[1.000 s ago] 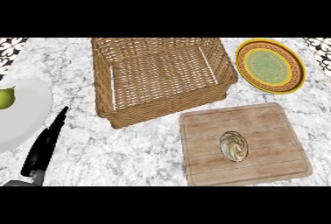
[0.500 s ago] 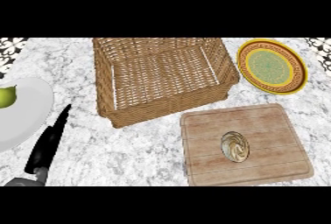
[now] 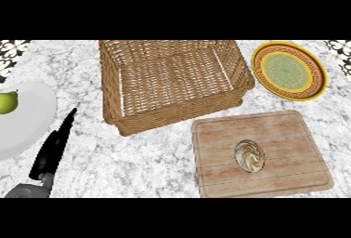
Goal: Pick the cupcake from the cutting board and place it in the basket
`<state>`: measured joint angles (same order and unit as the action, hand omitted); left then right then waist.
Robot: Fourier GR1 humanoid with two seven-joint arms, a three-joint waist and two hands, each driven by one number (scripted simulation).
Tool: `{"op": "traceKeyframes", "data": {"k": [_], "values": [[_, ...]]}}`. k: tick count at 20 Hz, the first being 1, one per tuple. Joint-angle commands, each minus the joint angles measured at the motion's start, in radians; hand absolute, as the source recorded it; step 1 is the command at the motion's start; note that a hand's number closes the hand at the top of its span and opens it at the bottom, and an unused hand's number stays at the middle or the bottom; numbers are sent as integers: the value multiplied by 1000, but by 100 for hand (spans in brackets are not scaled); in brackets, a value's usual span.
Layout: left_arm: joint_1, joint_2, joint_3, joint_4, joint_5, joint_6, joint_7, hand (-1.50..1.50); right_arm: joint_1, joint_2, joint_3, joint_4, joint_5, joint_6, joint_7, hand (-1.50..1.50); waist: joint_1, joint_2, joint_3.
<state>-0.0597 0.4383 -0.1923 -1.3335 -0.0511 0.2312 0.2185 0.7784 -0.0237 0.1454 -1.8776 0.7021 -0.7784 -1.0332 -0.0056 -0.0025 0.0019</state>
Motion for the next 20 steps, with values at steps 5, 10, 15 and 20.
{"op": "traceKeyframes", "data": {"k": [5,10,15,20], "values": [[14,-24,31,-21,-45,-40,38,0,-27,-10,11,-26,85,0,61,-150,2,2,-2],[19,-54,50,24,-56,-45,-28,0,-78,22,89,95,182,-101,106,-150,1,3,-2],[51,-65,37,-47,-97,-23,19,0,-220,22,2,235,184,-96,146,-150,7,2,-1],[36,-25,79,-56,-65,-97,41,0,-292,21,7,254,245,-82,250,-150,8,3,-2]]}}
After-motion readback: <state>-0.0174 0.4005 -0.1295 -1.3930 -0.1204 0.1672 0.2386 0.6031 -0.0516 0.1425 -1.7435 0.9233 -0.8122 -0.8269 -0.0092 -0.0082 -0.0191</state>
